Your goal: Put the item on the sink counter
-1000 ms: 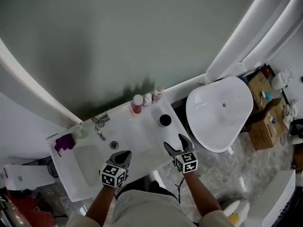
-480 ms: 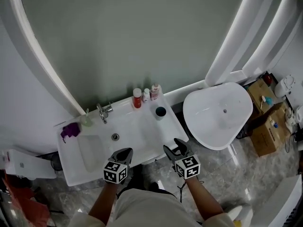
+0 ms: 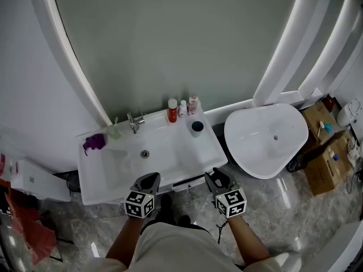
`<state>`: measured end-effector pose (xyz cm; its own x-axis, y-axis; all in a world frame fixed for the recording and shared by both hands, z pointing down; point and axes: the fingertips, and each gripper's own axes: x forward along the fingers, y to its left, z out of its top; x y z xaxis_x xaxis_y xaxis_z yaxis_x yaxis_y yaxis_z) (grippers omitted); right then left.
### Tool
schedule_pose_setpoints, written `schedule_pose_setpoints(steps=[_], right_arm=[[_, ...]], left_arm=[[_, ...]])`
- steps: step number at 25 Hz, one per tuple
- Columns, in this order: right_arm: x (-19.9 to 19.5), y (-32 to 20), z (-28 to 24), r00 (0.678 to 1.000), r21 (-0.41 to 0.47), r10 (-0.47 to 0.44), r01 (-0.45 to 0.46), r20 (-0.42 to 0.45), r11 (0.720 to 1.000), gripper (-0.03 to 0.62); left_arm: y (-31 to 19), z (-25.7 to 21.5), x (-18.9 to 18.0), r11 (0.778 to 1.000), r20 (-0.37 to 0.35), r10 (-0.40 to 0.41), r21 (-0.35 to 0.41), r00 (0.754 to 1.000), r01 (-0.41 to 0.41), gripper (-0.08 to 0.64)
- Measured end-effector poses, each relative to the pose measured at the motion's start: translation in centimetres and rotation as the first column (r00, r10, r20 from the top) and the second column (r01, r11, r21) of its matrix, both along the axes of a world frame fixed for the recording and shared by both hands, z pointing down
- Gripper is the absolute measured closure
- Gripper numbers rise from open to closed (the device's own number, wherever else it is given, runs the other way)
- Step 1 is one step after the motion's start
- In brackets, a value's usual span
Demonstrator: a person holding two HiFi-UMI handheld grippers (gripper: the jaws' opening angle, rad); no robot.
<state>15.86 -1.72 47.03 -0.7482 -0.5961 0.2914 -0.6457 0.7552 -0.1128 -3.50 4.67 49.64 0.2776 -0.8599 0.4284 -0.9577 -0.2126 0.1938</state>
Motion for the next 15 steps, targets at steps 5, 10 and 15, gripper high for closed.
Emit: schedule_pose_setpoints(steps=[5, 10, 15], right_arm=[[0.5, 1.2, -0.7, 0.999, 0.01, 0.032, -0.032, 0.012, 0.999, 0.482], [0.1, 2.0, -1.6, 0.998, 0.047, 0.054, -0.055, 0.009, 0.997, 0.566], [-1.0, 2.2, -2.8, 0.995, 0.055, 0.097, -0.098, 0.013, 0.994, 0.581]], left_arm=[[1.0, -1.4, -0.5, 1.0, 0.018, 0.002, 0.024, 1.0, -0.002, 0.552], [1.0, -2.7, -1.7, 0.997, 0.035, 0.008, 0.072, 0.999, -0.011, 0.552], [1.4, -2.9, -3.3, 0.996, 0.052, 0.059, 0.057, 0.997, -0.062, 0.552]])
